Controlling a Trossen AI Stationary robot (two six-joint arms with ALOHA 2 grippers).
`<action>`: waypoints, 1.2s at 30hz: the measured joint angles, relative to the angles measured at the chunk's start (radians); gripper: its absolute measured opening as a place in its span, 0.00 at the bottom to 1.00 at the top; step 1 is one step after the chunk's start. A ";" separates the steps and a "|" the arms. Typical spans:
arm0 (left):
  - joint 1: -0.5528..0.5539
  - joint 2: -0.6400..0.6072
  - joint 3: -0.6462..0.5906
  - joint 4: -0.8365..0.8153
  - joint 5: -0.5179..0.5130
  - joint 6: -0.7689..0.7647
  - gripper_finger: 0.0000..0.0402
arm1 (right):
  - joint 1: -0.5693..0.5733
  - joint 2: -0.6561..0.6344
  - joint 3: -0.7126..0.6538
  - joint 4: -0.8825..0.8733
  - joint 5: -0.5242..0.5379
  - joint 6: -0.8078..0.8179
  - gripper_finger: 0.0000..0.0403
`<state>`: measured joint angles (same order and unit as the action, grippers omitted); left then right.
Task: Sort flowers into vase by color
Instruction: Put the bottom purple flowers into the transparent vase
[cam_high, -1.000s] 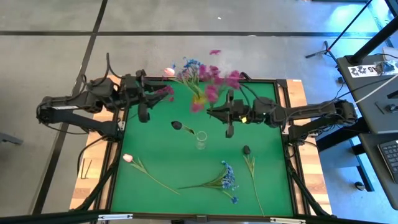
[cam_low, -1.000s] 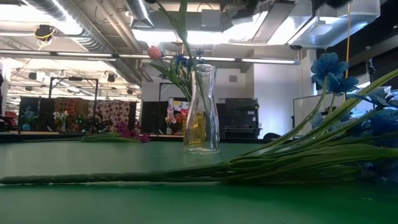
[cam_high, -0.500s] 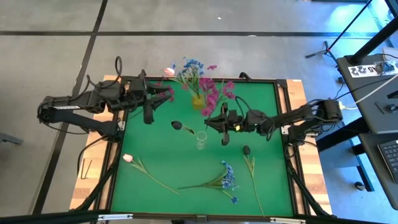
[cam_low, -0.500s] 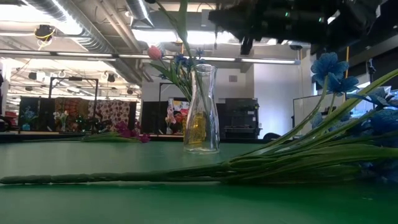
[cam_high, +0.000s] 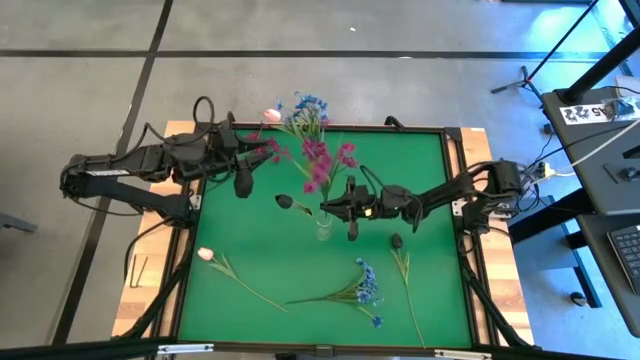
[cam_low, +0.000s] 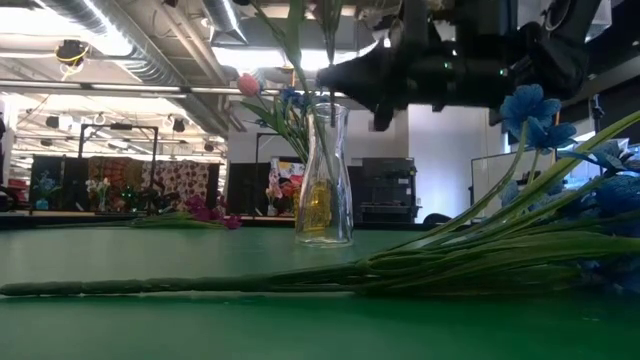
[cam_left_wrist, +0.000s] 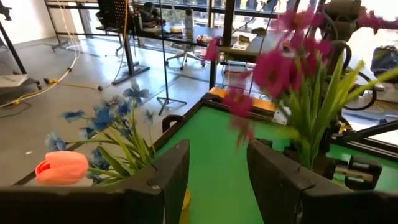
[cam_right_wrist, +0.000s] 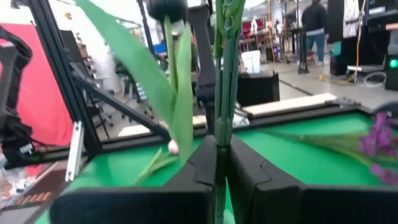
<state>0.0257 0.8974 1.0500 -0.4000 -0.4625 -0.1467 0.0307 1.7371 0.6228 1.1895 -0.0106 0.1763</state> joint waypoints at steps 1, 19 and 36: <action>0.000 0.000 0.000 0.000 0.000 0.000 0.39 | 0.003 0.009 0.000 -0.002 0.000 0.000 0.05; 0.000 0.000 0.000 -0.009 0.000 -0.004 0.39 | 0.008 0.021 0.001 -0.102 -0.047 -0.024 0.06; 0.000 0.000 0.000 -0.012 0.000 -0.009 0.39 | 0.008 0.005 0.001 -0.130 -0.061 -0.026 0.44</action>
<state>0.0256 0.8970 1.0501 -0.4122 -0.4625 -0.1555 0.0391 1.7420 0.6239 1.0592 -0.0719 0.1501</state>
